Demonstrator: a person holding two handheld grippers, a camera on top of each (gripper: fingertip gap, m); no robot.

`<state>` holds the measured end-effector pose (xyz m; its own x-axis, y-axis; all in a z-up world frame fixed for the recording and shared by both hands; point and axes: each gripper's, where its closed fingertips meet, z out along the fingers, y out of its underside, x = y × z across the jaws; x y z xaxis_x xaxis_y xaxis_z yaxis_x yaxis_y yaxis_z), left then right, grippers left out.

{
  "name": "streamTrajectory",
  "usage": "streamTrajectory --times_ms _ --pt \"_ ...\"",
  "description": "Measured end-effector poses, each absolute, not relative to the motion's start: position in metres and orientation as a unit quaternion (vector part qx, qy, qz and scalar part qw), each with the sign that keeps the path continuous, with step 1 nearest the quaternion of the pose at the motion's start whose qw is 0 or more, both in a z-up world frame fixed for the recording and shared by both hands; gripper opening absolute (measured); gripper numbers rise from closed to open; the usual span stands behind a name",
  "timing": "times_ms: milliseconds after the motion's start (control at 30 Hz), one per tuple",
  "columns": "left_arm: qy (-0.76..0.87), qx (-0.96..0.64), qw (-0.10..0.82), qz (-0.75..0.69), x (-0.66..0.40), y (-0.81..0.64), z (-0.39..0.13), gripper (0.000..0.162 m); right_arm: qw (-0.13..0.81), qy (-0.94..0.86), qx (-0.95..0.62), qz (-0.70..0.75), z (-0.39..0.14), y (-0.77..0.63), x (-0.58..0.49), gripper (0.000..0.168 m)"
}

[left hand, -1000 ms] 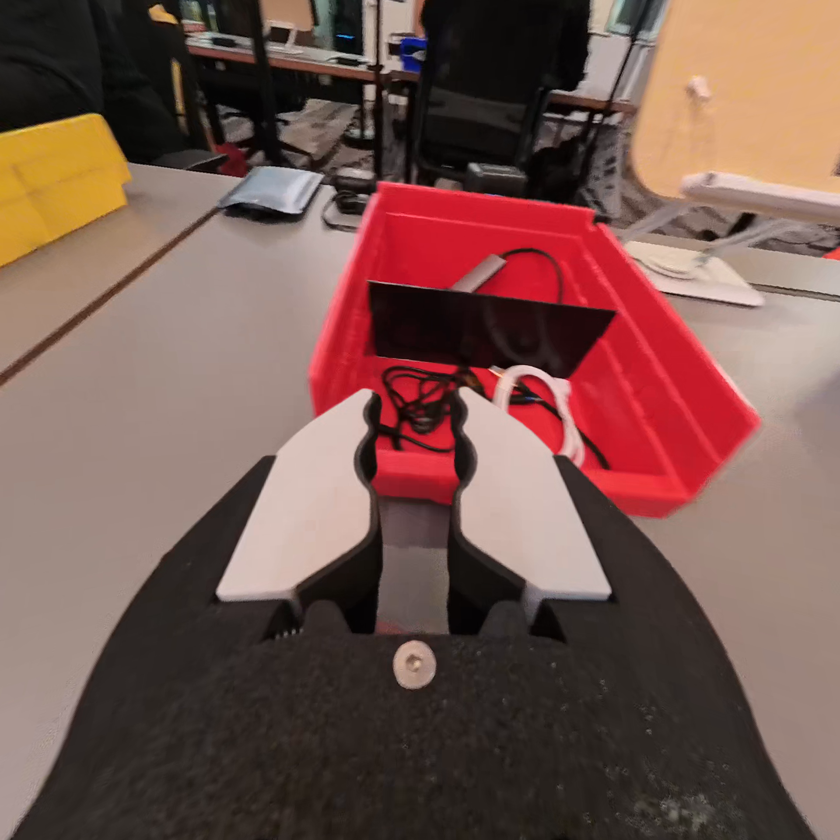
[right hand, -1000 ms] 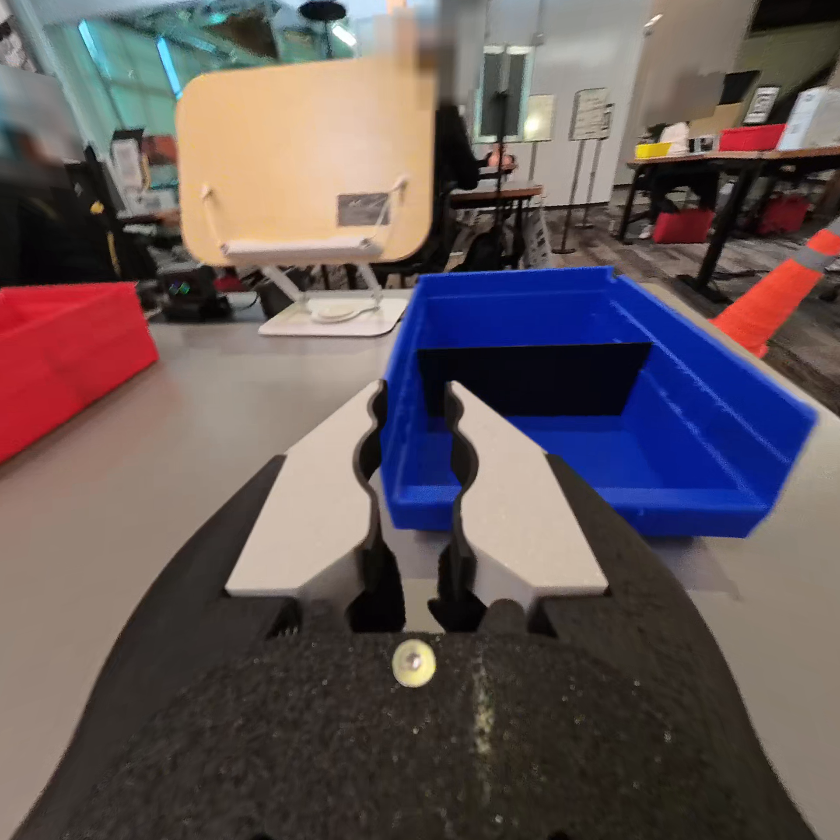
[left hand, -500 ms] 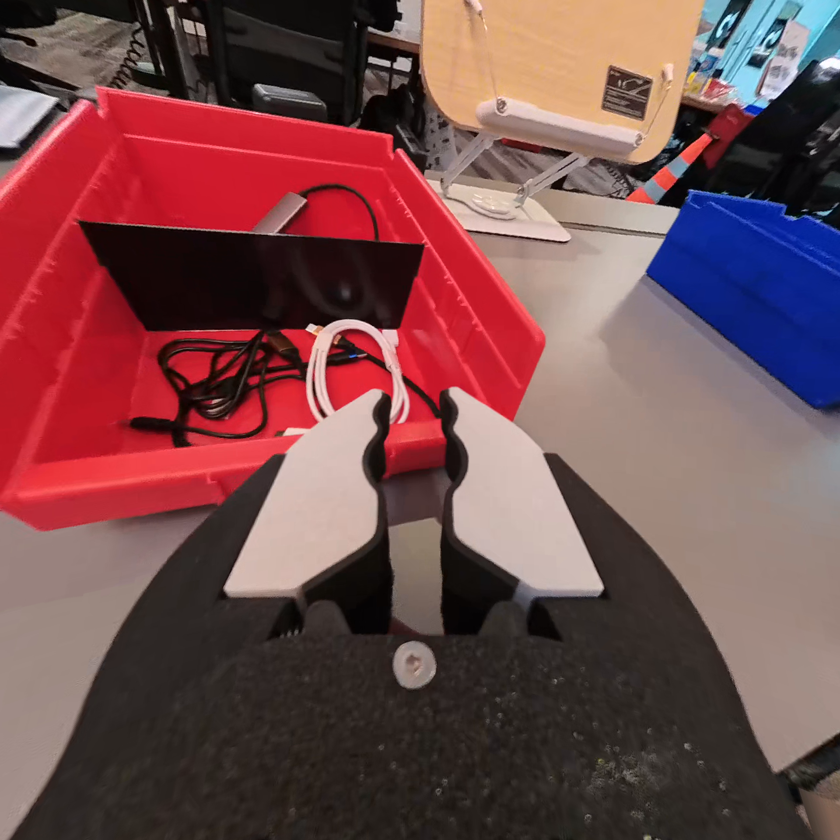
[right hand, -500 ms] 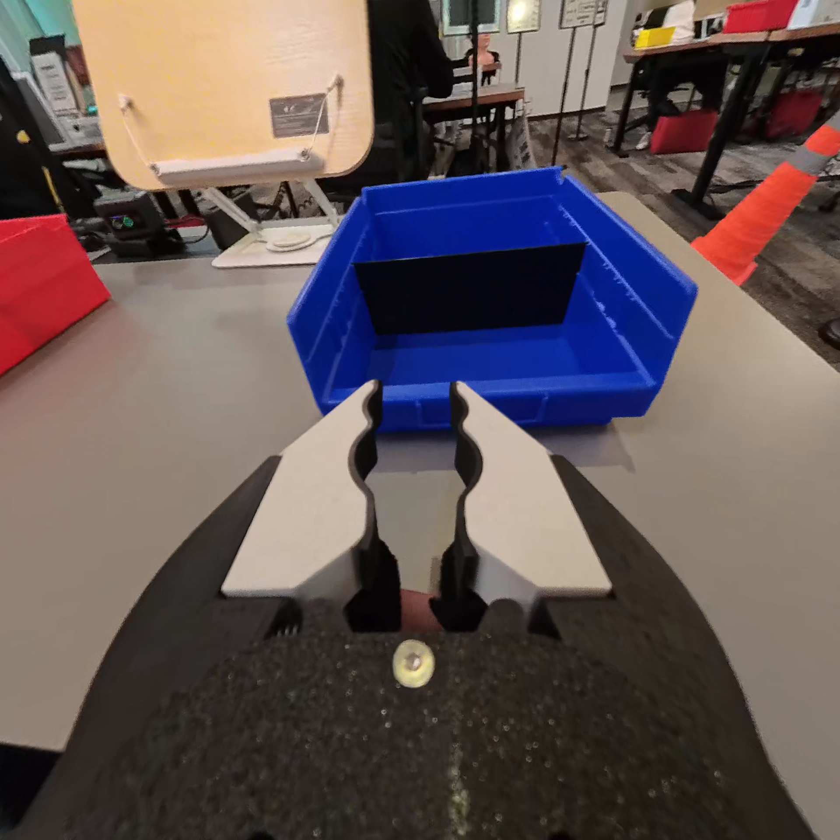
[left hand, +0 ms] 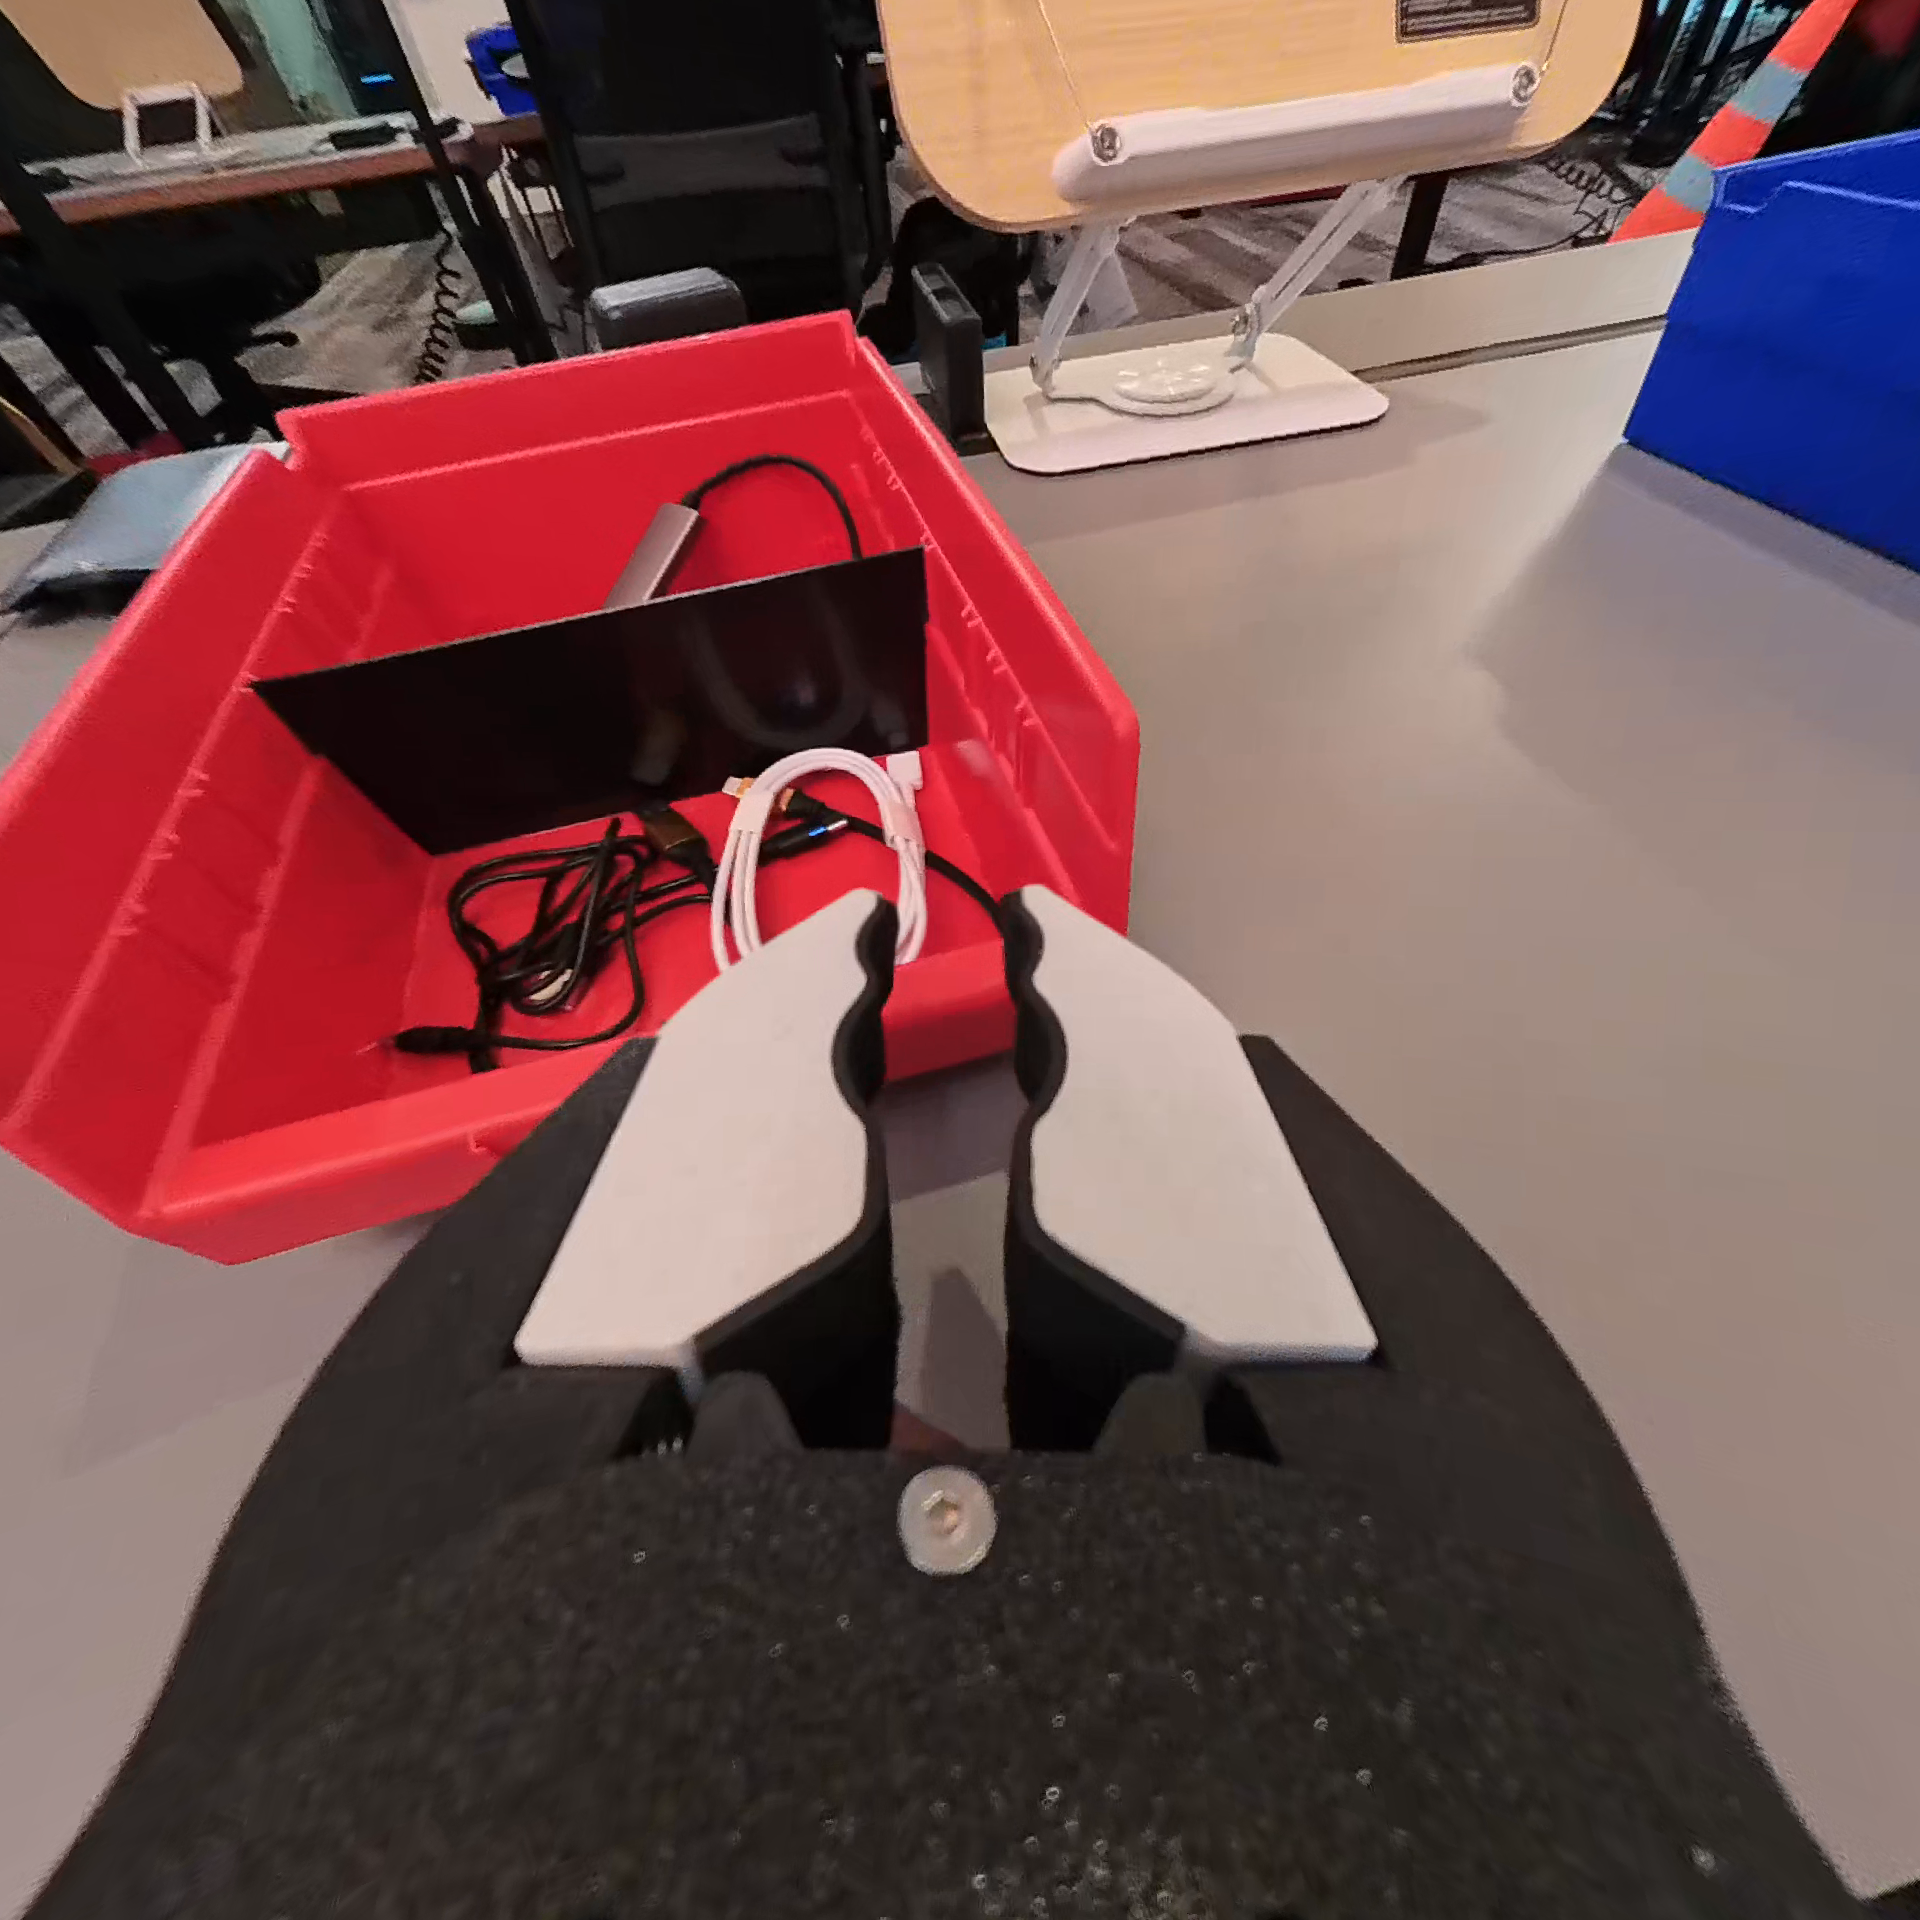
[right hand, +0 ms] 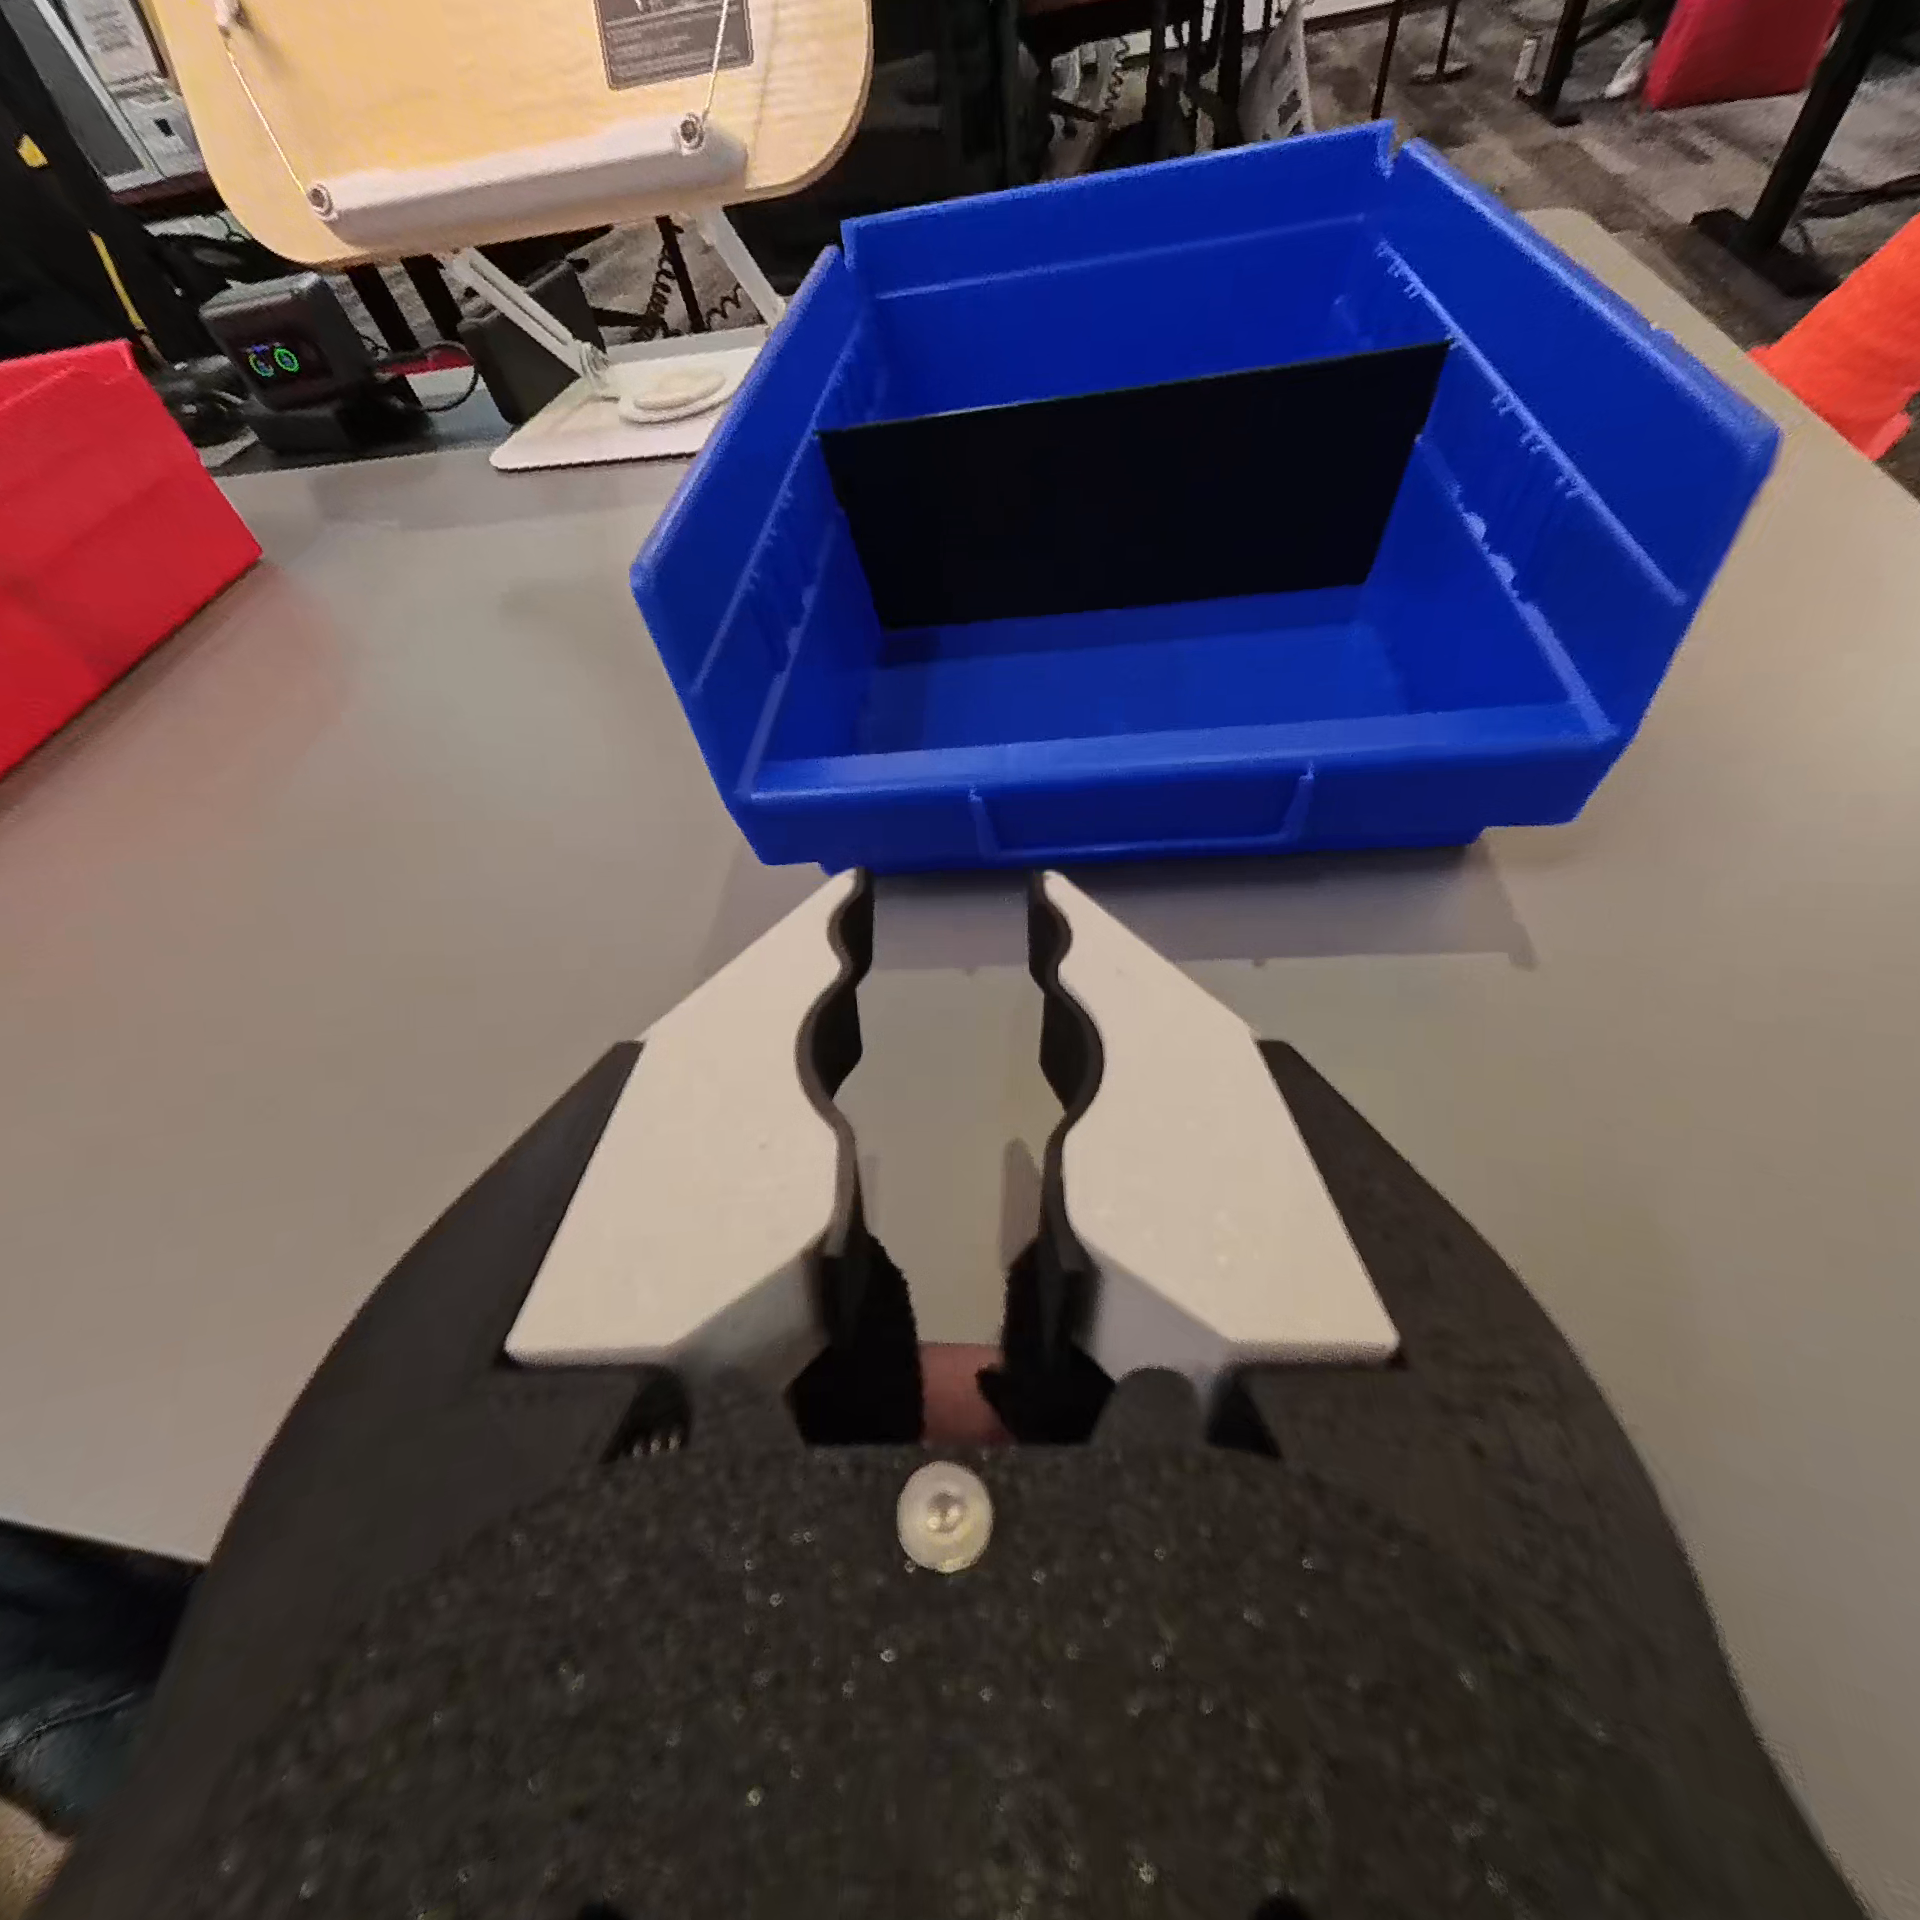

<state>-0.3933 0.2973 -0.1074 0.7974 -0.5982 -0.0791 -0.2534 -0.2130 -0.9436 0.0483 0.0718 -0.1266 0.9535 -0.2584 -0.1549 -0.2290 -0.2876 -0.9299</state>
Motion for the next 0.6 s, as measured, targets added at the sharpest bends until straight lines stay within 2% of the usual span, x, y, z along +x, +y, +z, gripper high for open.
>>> streamTrajectory --times_ms 600 --pt "0.234 -0.806 0.511 -0.186 -0.415 0.293 -0.126 0.025 0.569 0.132 -0.811 -0.034 -0.128 0.090 0.042 0.033"
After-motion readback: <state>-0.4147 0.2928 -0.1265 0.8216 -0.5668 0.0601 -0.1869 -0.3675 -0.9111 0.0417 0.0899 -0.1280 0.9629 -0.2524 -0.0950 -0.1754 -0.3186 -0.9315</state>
